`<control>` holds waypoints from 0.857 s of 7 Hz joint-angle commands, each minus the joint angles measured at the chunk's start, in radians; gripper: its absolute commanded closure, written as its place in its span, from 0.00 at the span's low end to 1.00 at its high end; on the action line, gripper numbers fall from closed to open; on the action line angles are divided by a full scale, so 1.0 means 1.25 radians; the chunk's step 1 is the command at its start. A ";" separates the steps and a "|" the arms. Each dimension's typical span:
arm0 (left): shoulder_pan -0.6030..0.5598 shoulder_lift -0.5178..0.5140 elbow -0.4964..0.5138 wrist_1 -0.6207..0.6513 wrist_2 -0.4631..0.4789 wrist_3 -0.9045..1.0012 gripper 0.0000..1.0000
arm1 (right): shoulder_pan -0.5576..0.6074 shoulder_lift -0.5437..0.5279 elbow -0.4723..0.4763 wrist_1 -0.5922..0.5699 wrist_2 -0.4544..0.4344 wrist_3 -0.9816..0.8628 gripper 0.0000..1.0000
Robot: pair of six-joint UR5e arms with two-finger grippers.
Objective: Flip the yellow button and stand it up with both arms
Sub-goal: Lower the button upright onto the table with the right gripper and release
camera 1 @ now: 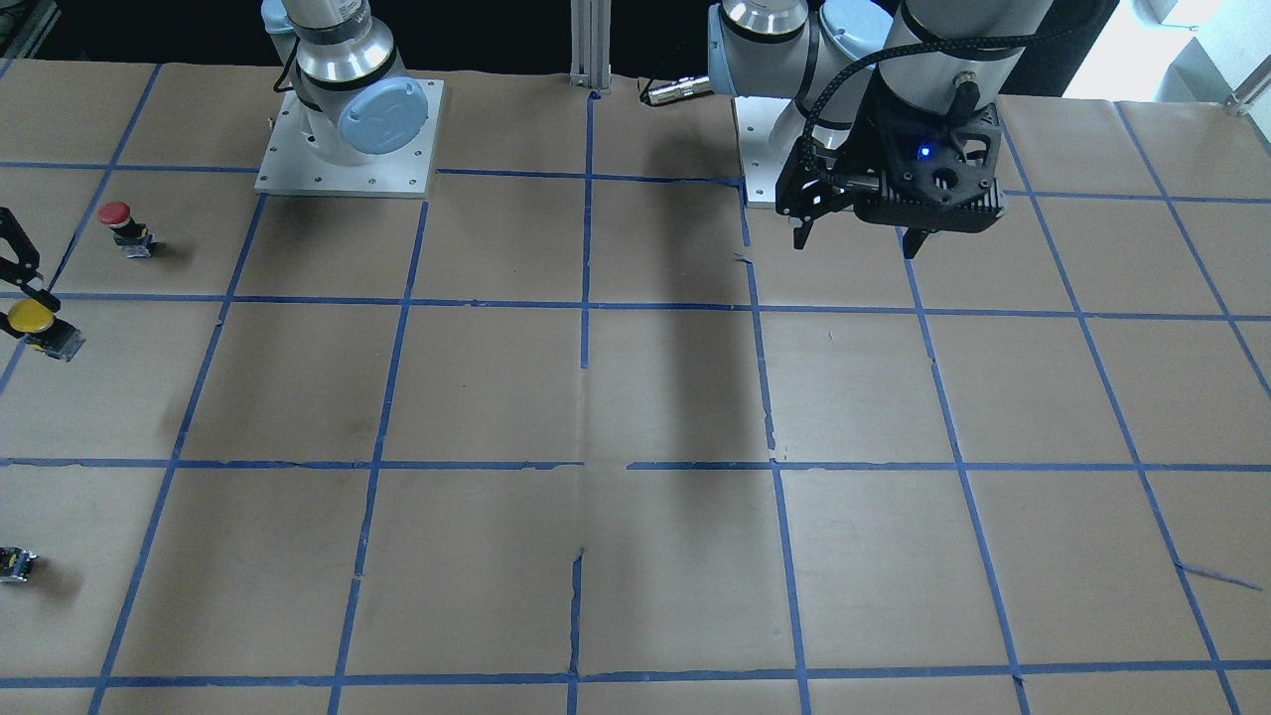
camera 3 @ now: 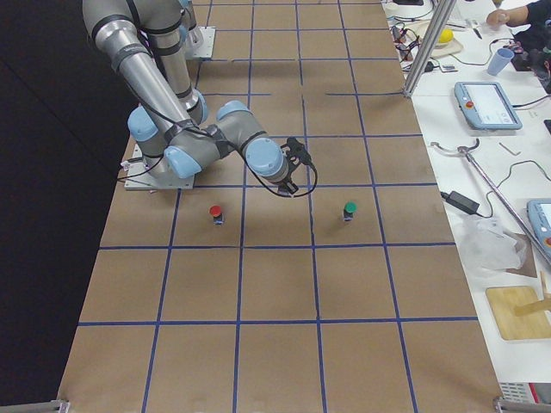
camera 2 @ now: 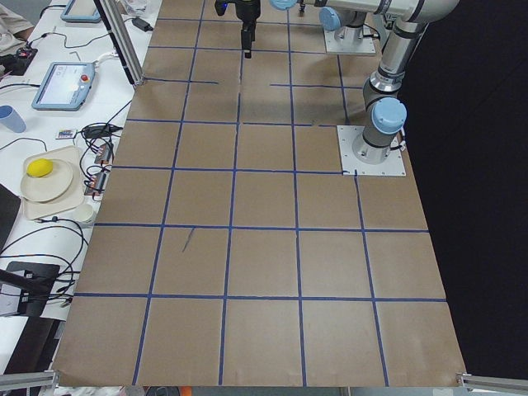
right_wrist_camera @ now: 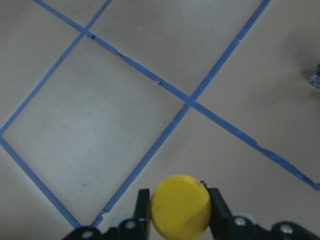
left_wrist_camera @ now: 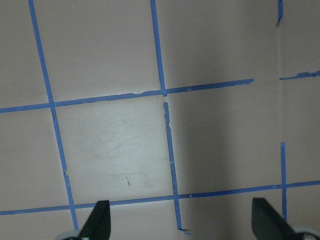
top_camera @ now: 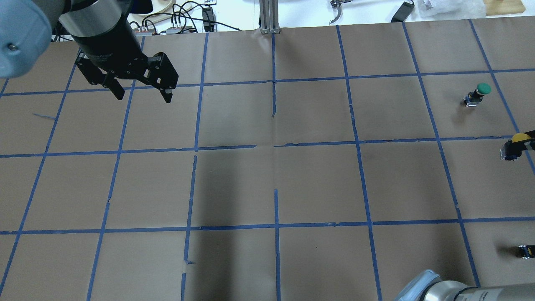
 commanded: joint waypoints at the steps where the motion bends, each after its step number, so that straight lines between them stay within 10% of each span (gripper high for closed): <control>1: -0.001 0.005 -0.008 0.001 -0.003 -0.001 0.00 | -0.030 0.059 0.000 -0.002 0.012 -0.112 0.64; 6: 0.004 0.022 -0.014 0.001 0.000 0.000 0.00 | -0.070 0.135 -0.001 0.000 0.001 -0.195 0.64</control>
